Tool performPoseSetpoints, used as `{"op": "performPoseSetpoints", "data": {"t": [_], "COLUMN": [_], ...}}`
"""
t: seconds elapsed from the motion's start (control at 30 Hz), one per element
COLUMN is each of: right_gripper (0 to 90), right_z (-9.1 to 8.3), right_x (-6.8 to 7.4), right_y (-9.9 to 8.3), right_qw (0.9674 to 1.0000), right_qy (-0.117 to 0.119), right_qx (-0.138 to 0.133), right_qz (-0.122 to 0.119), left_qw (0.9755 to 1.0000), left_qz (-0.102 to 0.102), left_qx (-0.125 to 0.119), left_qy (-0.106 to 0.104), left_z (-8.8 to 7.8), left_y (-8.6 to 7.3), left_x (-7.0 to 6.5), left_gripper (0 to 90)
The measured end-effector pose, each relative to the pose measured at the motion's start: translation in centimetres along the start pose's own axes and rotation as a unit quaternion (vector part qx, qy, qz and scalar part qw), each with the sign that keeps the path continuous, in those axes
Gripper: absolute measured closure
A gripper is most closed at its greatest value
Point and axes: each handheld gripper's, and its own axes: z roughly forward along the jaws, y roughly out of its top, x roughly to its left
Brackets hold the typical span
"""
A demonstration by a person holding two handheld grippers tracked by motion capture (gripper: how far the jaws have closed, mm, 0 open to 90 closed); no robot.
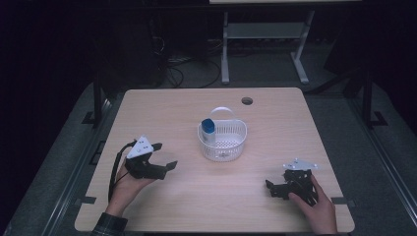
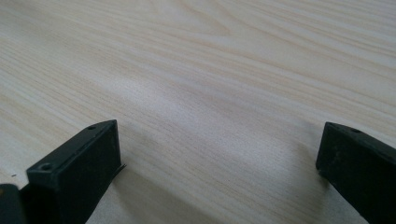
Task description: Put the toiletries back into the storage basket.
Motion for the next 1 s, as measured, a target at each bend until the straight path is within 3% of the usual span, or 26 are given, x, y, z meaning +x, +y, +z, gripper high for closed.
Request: {"op": "performPoseSetpoints", "data": {"t": [0.37, 0.6, 1.0], "right_gripper": [0.0, 0.0, 0.0], "right_z": [0.0, 0.0, 0.0], "right_x": [0.0, 0.0, 0.0], "right_y": [0.0, 0.0, 0.0], "right_qw": [1.0000, 1.0000, 1.0000], "right_qy": [0.000, 0.000, 0.000], "right_qx": [0.000, 0.000, 0.000], "right_qz": [0.000, 0.001, 0.001], "left_qw": [0.9986, 0.9945, 0.9909], "left_qz": [-0.024, -0.037, -0.051], "left_qx": [0.043, 0.084, 0.104], "left_qy": [0.022, 0.051, 0.069], "left_z": [-1.9, -3.5, -4.7], "left_y": [-4.0, -7.0, -9.5], "left_x": [0.7, 1.0, 1.0], "left_gripper": [13.0, 13.0, 13.0]}}
